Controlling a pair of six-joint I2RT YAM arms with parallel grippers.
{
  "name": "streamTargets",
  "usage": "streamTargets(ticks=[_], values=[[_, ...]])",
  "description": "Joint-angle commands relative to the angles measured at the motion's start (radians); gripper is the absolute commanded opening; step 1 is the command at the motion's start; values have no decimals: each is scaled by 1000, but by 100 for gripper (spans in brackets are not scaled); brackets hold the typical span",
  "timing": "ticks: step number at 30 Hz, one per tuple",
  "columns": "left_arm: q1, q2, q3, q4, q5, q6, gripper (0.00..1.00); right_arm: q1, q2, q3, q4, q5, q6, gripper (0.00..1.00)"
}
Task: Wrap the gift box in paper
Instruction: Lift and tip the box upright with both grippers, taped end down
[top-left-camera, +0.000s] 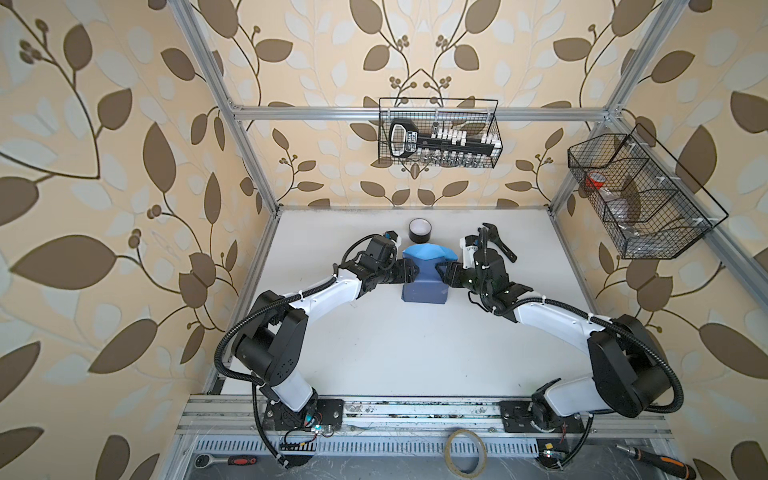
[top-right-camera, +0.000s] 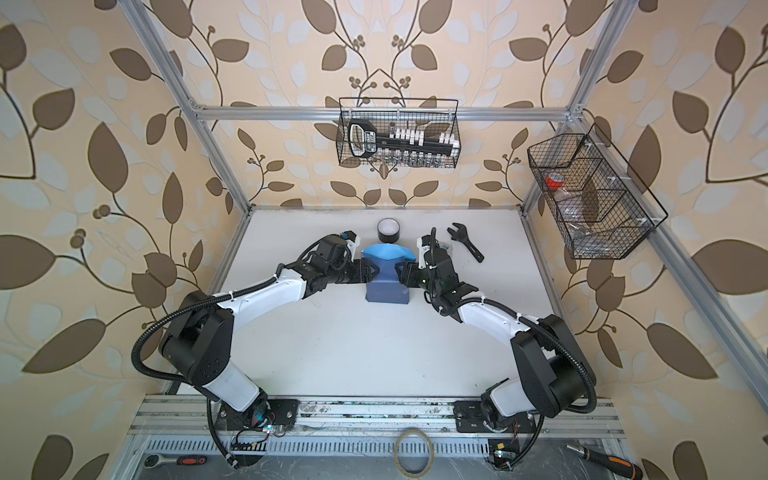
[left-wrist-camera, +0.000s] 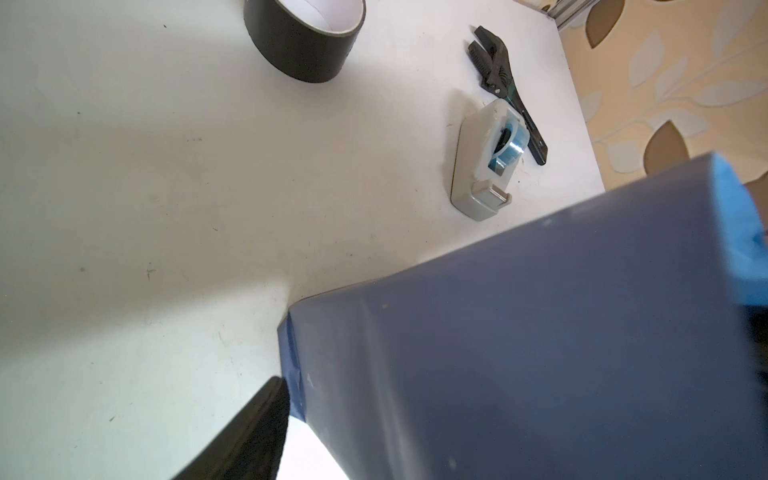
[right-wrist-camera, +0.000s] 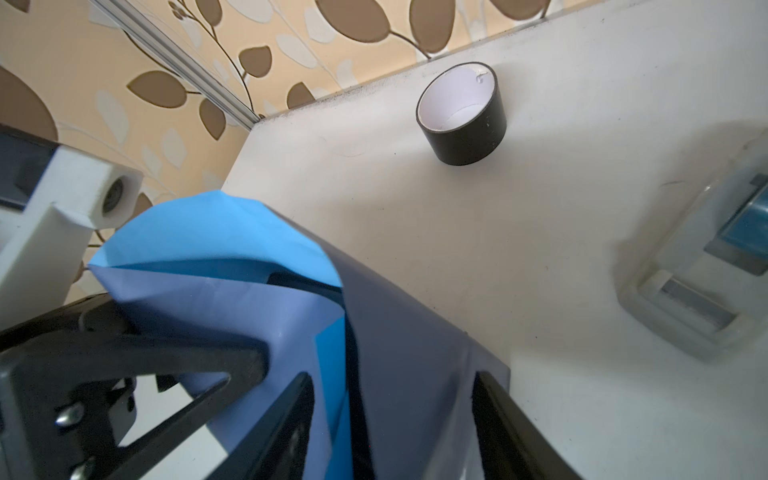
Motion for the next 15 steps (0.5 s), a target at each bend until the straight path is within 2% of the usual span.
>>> streamTargets(ticks=[1,4,9,15], values=[[5,18,-15,-14,-39,26,71,-2,37,30,-60,48,-53,60],[5,8,6,-23,-50,28,73,-2,48,6,-69,79,-74,56],[6,-5,48,-42,-144,41,77,-7,46,-38,-62,103,-101,52],[6,47,113,-93,-201,75,67,-7,46,-56,-48,92,-107,49]])
